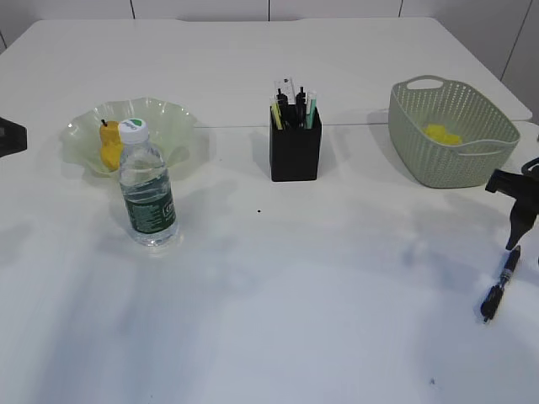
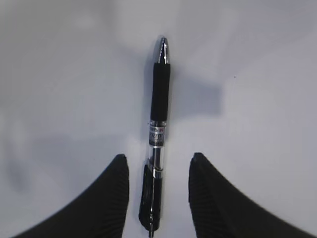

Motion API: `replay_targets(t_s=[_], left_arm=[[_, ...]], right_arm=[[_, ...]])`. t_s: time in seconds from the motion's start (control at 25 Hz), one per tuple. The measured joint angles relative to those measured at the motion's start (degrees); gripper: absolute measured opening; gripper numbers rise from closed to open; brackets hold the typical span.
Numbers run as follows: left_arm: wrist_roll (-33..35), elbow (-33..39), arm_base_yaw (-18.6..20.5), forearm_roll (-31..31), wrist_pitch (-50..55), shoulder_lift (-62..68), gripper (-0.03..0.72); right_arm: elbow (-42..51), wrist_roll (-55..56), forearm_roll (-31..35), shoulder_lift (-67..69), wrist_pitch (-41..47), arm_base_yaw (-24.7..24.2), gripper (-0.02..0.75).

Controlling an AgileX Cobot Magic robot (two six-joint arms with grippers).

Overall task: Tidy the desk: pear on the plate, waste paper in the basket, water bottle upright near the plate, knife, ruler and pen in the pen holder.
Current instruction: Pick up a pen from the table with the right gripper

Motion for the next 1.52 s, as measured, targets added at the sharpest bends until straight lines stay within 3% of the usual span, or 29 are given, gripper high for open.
replay_targets(t_s=[1.52], left_arm=[[0.0,0.0,0.0,0.0,-1.3,0.0,0.447]], right_arm=[[-6.5,1.3,-0.8,11.9,-4.1,-1.7,0.302]])
